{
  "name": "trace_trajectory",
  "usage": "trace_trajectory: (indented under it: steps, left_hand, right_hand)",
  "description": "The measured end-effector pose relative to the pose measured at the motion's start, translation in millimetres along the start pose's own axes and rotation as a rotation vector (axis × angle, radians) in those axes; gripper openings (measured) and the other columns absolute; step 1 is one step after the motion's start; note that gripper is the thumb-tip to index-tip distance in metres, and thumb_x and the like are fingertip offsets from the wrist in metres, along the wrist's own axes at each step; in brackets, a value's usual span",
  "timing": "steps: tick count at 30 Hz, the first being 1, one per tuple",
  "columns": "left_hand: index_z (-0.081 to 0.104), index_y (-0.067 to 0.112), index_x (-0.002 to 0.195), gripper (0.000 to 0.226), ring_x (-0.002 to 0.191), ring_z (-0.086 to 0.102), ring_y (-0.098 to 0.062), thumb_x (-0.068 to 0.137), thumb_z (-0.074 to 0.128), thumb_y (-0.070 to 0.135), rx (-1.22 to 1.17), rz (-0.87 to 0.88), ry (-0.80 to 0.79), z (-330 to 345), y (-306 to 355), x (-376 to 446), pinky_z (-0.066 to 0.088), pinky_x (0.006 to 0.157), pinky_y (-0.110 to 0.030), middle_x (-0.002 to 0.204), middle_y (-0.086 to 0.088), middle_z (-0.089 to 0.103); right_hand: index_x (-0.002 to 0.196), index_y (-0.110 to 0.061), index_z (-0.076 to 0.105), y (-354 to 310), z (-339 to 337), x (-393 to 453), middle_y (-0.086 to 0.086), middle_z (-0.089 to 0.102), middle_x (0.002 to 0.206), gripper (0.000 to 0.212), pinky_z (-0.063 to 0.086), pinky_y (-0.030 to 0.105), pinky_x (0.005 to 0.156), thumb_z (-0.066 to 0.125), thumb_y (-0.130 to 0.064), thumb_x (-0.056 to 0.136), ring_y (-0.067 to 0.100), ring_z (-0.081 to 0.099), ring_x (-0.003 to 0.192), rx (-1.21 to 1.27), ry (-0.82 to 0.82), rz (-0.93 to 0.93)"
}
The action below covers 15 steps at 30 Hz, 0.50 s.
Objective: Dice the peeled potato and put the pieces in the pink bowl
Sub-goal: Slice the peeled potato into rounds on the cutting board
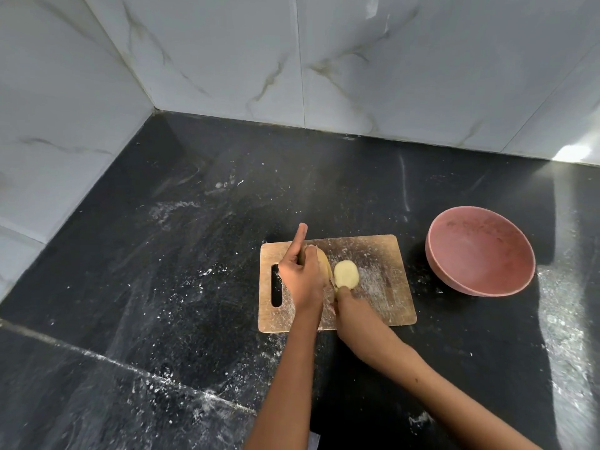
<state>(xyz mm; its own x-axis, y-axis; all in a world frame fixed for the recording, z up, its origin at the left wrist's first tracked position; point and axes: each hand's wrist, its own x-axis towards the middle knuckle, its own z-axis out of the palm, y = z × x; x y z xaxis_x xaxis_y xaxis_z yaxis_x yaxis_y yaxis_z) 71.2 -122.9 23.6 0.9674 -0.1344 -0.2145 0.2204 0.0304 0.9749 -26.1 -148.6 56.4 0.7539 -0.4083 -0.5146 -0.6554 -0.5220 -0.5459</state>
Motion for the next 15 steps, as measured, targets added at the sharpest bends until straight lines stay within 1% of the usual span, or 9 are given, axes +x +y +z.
trace_trajectory:
  steps: [1, 2, 3, 5, 7, 9, 11, 13, 15]
  left_hand:
    - [0.063, 0.009, 0.124, 0.042, 0.045, 0.035, 0.0, 0.091, 0.045, -0.009, -0.013, 0.0, -0.004, 0, 1, 0, 0.03, 0.045, -0.014, 0.066, 0.017, 0.064]
    - [0.064, 0.011, 0.124, 0.043, 0.045, 0.03, -0.001, 0.091, 0.046, -0.009, -0.023, -0.005, -0.008, 0, 2, -1, 0.028, 0.043, -0.017, 0.06, 0.005, 0.056]
    - [0.064, 0.012, 0.123, 0.043, 0.044, 0.026, -0.004, 0.09, 0.046, -0.008, -0.03, -0.012, -0.011, 1, 2, -2, 0.026, 0.042, -0.02, 0.058, -0.001, 0.047]
    - [0.064, 0.013, 0.122, 0.043, 0.042, 0.024, -0.003, 0.091, 0.045, -0.008, -0.042, -0.019, -0.007, 1, 3, -3, 0.025, 0.041, -0.019, 0.059, 0.002, 0.042]
    - [0.063, 0.009, 0.124, 0.042, 0.042, 0.027, -0.001, 0.091, 0.044, -0.01, -0.057, -0.014, -0.009, 1, 5, -3, 0.027, 0.042, -0.015, 0.062, 0.006, 0.048]
    - [0.06, 0.005, 0.126, 0.042, 0.044, 0.034, 0.002, 0.092, 0.044, -0.011, -0.041, -0.004, -0.017, 0, 4, -3, 0.03, 0.045, -0.012, 0.062, 0.023, 0.056]
    - [0.059, 0.005, 0.127, 0.042, 0.048, 0.038, 0.003, 0.092, 0.044, -0.011, -0.034, -0.013, -0.03, -2, 4, -3, 0.033, 0.047, -0.012, 0.058, 0.03, 0.056]
    - [0.061, 0.008, 0.126, 0.042, 0.047, 0.034, 0.002, 0.092, 0.044, -0.009, -0.06, -0.027, -0.051, -2, 5, -3, 0.031, 0.046, -0.013, 0.051, 0.023, 0.047]
    - [0.062, 0.009, 0.125, 0.041, 0.046, 0.033, -0.001, 0.092, 0.045, -0.008, -0.073, -0.032, -0.054, -3, 0, -1, 0.031, 0.046, -0.015, 0.052, 0.019, 0.042]
  right_hand:
    - [0.121, -0.009, 0.036, 3, 2, -6, 0.017, 0.058, 0.107, 0.023, 0.034, 0.035, 0.072, 0.029, -0.007, 0.099, 0.033, 0.055, 0.1, -0.025, -0.005, -0.003]
    - [0.121, -0.007, 0.036, 4, 3, -7, 0.017, 0.059, 0.107, 0.023, 0.034, 0.035, 0.071, 0.03, -0.006, 0.099, 0.035, 0.056, 0.102, -0.036, -0.01, -0.002]
    - [0.118, -0.008, 0.037, 4, 1, -3, 0.017, 0.059, 0.104, 0.021, 0.035, 0.036, 0.071, 0.03, -0.007, 0.099, 0.035, 0.057, 0.101, -0.033, -0.007, -0.005]
    - [0.112, -0.011, 0.038, -1, -2, 9, 0.014, 0.055, 0.1, 0.015, 0.037, 0.037, 0.071, 0.03, -0.01, 0.099, 0.034, 0.056, 0.1, -0.03, 0.008, -0.013]
    - [0.118, -0.009, 0.038, -3, 0, 14, 0.015, 0.054, 0.103, 0.02, 0.036, 0.037, 0.071, 0.03, -0.01, 0.099, 0.035, 0.055, 0.1, -0.039, 0.023, -0.021]
    - [0.125, -0.007, 0.036, 2, 6, 5, 0.017, 0.057, 0.105, 0.026, 0.035, 0.036, 0.071, 0.03, -0.008, 0.099, 0.036, 0.056, 0.101, -0.061, 0.031, -0.006]
    - [0.129, -0.008, 0.032, 8, 12, -6, 0.019, 0.06, 0.108, 0.032, 0.036, 0.038, 0.073, 0.03, -0.005, 0.098, 0.036, 0.057, 0.102, -0.09, 0.018, 0.011]
    - [0.128, -0.008, 0.032, 8, 10, -3, 0.019, 0.061, 0.109, 0.031, 0.038, 0.039, 0.074, 0.029, -0.004, 0.097, 0.036, 0.058, 0.103, -0.102, 0.013, 0.011]
    - [0.124, -0.007, 0.035, 3, 6, 7, 0.018, 0.061, 0.109, 0.027, 0.037, 0.038, 0.072, 0.03, -0.004, 0.098, 0.036, 0.058, 0.101, -0.105, 0.025, -0.013]
